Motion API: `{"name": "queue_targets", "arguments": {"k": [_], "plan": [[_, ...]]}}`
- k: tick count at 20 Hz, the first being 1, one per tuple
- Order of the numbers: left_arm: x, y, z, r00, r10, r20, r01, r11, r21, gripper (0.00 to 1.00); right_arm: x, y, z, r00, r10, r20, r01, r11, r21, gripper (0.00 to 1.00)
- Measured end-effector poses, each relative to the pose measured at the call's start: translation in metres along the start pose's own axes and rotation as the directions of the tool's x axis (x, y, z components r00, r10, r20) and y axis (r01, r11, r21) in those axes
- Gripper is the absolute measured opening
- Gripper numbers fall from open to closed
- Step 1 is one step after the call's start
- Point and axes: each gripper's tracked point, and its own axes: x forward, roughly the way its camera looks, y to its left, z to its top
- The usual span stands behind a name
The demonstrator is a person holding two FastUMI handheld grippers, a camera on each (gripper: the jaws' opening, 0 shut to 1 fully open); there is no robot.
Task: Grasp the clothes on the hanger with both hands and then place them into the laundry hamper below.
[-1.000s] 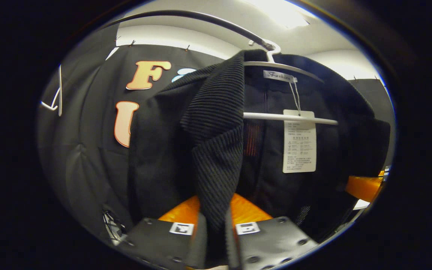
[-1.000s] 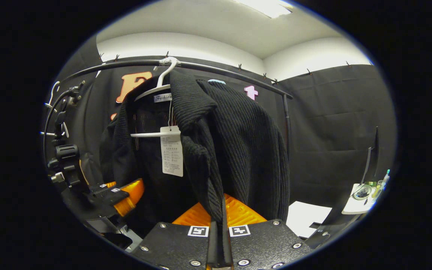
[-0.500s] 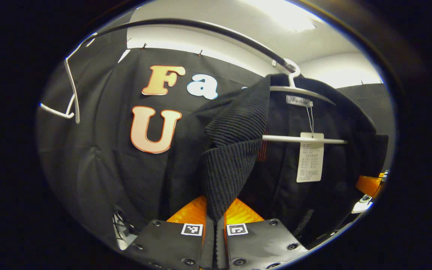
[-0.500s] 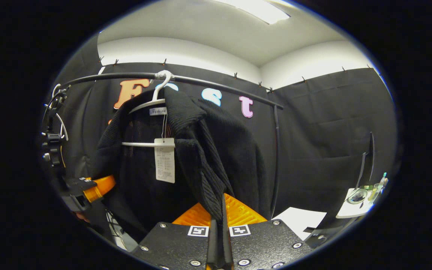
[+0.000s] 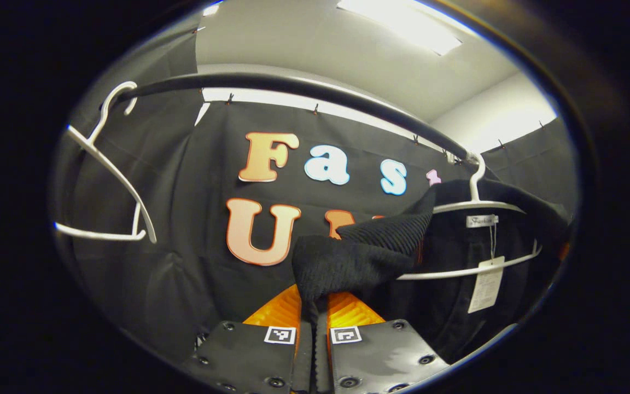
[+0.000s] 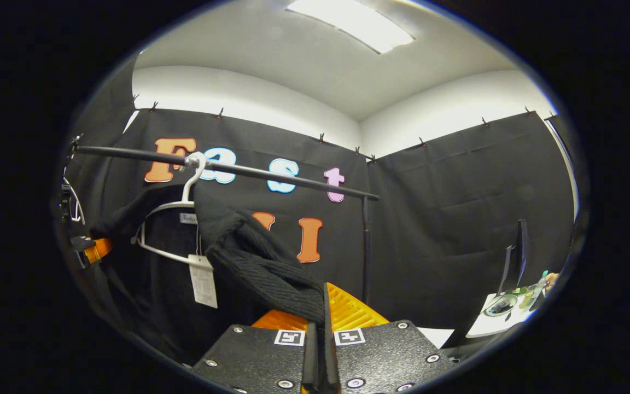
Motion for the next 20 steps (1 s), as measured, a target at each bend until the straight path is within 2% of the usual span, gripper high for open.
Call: {"name": "queue_targets", "arguments": {"k": [5, 10, 12, 17, 20], "plan": [[0.014, 0.012, 0.045, 0.988, 0.042, 0.146, -0.053, 0.996, 0.071, 0.1, 0.035, -0.032, 0.032, 0.999, -0.036, 0.033, 0.036, 0.999, 0.004, 0.05], [0.025, 0.014, 0.058, 0.975, 0.059, 0.214, -0.082, 0.992, 0.096, 0.1, 0.088, -0.044, 0.032, 1.0, -0.016, 0.015, 0.016, 1.0, -0.001, 0.05], [0.027, 0.012, 0.062, 0.972, 0.064, 0.226, -0.088, 0.991, 0.1, 0.1, 0.111, -0.052, 0.034, 0.999, -0.028, 0.022, 0.029, 0.999, -0.021, 0.05], [0.036, 0.002, 0.055, 0.976, 0.051, 0.213, -0.074, 0.992, 0.102, 0.09, 0.14, -0.046, -0.007, 0.999, 0.01, -0.039, -0.009, 1.0, 0.021, 0.05], [0.041, 0.001, 0.041, 0.981, 0.053, 0.185, -0.075, 0.991, 0.11, 0.09, 0.133, -0.03, -0.056, 0.992, 0.072, -0.107, -0.067, 0.996, 0.051, 0.05]]}}
